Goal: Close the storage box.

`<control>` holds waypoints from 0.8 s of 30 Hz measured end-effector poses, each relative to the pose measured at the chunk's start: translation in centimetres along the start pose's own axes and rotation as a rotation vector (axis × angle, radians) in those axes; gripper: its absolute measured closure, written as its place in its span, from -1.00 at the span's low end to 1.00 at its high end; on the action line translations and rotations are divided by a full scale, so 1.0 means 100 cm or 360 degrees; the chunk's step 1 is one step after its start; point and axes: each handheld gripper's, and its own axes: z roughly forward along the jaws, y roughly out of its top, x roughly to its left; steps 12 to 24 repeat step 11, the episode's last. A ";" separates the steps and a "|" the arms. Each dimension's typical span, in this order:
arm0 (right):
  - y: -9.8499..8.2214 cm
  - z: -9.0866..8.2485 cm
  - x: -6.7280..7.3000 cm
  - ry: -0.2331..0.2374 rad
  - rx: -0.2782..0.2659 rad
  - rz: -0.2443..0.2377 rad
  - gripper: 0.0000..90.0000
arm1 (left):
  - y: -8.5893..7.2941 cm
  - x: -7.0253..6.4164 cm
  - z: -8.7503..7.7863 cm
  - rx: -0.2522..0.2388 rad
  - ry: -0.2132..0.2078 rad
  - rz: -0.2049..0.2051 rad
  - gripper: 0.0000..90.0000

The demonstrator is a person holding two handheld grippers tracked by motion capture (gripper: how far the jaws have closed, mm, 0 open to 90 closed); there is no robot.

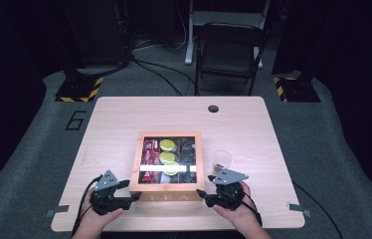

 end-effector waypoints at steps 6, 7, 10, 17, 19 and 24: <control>0.001 -0.004 -0.004 0.0024 -0.0045 0.0051 -0.18 | 0.004 0.000 -0.006 -0.0029 -0.0012 0.0011 -0.26; 0.001 -0.004 -0.003 0.0021 -0.0059 0.0048 -0.18 | 0.004 0.000 -0.006 -0.0039 -0.0009 0.0008 -0.26; 0.002 -0.006 -0.003 0.0016 -0.0072 0.0059 -0.18 | 0.004 0.001 -0.007 -0.0026 -0.0023 -0.0001 -0.26; 0.002 -0.006 -0.003 0.0026 -0.0073 0.0051 -0.18 | 0.004 0.001 -0.007 -0.0019 -0.0022 0.0003 -0.26; 0.002 -0.006 -0.003 0.0026 -0.0073 0.0051 -0.18 | 0.004 0.001 -0.007 -0.0019 -0.0022 0.0003 -0.26; 0.002 -0.006 -0.003 0.0026 -0.0073 0.0051 -0.18 | 0.004 0.001 -0.007 -0.0019 -0.0022 0.0003 -0.26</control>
